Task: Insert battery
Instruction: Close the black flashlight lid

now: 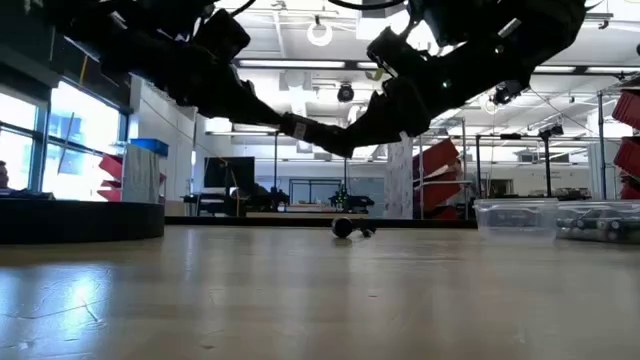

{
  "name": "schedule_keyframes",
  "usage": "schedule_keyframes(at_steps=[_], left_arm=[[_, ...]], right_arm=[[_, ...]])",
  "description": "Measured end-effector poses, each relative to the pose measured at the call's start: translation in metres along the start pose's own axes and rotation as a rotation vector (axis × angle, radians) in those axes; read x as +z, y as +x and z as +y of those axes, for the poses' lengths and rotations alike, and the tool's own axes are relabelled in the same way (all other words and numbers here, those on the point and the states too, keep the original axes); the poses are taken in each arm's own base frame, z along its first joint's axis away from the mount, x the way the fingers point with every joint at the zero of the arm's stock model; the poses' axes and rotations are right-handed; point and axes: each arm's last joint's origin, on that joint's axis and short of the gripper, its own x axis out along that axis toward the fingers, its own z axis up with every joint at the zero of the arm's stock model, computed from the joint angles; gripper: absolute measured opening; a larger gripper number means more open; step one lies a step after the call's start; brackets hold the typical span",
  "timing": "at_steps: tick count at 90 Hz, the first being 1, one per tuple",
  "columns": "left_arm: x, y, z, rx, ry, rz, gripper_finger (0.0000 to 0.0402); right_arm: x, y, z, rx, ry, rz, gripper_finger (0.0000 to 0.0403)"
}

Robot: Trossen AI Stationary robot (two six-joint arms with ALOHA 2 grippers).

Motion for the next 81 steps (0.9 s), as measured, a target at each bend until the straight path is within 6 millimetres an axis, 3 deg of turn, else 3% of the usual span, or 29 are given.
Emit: schedule_keyframes(at_steps=[31, 63, 81], left_arm=[[0.016, 0.001, 0.004, 0.001, 0.050, 0.103, 0.0170], [0.031, 0.000, 0.006, -0.034, 0.059, 0.152, 0.0170], [0.042, -0.003, 0.005, -0.042, 0.091, 0.186, 0.0170]], right_arm=[[-0.003, 0.004, 0.002, 0.006, 0.051, -0.001, 0.0109], [-0.028, 0.046, 0.017, 0.076, 0.158, -0.199, 0.0107], [-0.037, 0.068, 0.024, 0.122, 0.146, -0.206, 0.0107]])
